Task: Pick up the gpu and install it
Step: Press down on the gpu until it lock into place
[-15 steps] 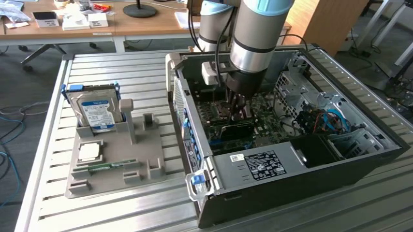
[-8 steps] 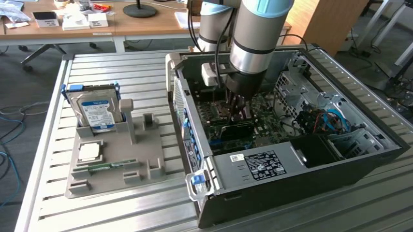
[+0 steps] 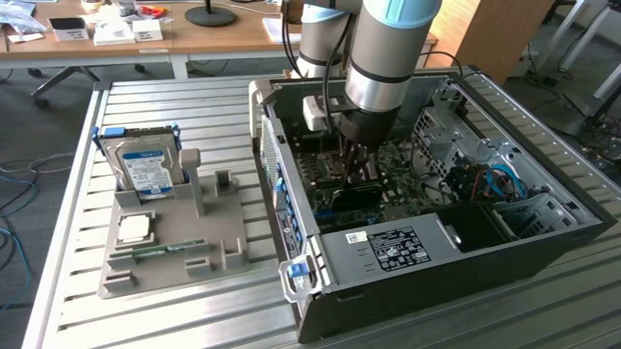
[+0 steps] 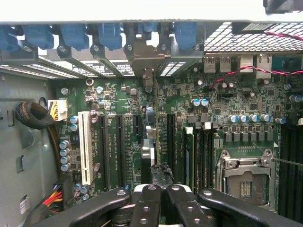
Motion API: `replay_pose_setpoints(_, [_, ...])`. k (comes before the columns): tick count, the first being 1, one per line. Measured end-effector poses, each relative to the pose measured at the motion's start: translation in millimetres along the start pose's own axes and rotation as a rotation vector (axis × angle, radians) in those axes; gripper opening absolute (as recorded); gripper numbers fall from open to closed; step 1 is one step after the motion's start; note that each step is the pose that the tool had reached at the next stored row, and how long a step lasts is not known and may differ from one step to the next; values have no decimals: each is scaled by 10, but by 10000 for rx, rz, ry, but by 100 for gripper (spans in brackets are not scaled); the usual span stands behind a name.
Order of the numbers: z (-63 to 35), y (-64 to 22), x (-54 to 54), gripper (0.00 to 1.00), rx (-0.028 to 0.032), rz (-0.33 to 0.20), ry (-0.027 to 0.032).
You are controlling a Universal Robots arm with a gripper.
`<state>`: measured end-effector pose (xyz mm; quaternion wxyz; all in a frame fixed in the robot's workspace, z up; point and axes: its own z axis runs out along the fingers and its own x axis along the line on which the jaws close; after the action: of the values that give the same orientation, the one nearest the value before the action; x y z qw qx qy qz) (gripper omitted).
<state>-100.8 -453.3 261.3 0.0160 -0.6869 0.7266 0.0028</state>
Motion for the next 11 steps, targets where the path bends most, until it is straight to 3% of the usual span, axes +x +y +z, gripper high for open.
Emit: replay_pose_setpoints(11, [16,2,0,11,1,0,-1])
